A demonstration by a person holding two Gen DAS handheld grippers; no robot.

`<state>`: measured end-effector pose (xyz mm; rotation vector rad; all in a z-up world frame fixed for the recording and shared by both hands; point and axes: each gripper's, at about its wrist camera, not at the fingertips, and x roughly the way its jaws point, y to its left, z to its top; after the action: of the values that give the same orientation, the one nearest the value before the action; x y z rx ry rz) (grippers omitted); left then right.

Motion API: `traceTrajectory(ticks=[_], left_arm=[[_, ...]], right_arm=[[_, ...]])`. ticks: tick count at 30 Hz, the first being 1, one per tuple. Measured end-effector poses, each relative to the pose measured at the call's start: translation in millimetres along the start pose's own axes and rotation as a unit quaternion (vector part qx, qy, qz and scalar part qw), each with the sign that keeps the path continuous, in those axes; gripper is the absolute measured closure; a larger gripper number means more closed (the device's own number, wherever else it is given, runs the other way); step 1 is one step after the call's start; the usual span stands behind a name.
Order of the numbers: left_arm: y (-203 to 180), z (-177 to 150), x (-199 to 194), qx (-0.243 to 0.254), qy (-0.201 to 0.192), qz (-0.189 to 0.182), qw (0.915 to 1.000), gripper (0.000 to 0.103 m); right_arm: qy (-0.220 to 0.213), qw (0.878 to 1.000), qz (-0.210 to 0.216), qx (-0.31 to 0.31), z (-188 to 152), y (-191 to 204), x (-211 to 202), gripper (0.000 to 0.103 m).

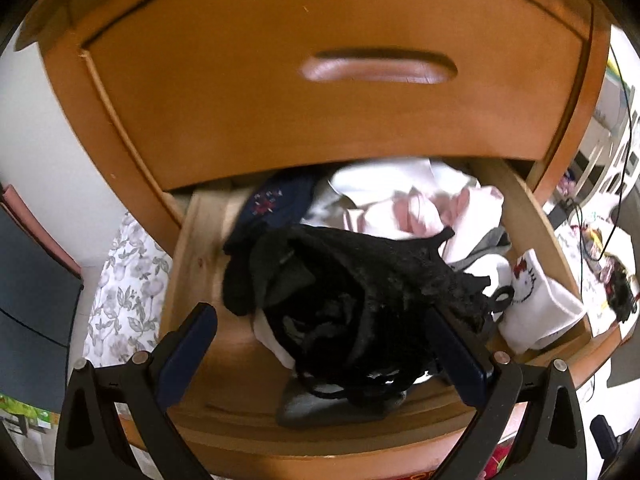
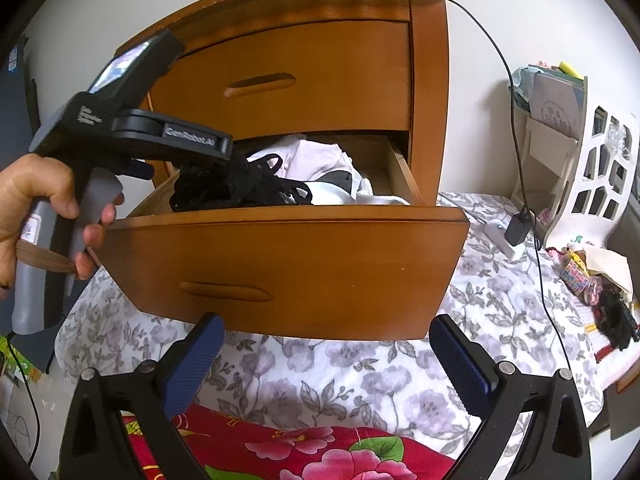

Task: Take underwear out of drawer
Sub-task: 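Reach the left gripper into the drawer and grasp the black lace fabric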

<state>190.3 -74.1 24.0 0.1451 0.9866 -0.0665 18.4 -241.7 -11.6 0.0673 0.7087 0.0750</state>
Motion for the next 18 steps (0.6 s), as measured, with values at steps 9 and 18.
traceTrajectory(ticks=[9, 18], left_arm=[[-5.2, 0.3, 7.9, 0.005, 0.017, -0.011, 0.9998, 0.021], [-8.8, -0.7, 2.2, -0.001, 0.004, -0.043, 0.9991, 0.063]], right_arm=[[0.008, 1.000, 0.000, 0.000, -1.9, -1.3, 3.1, 0.000], [0.012, 1.000, -0.004, 0.002, -2.7, -2.9, 5.3, 0.000]])
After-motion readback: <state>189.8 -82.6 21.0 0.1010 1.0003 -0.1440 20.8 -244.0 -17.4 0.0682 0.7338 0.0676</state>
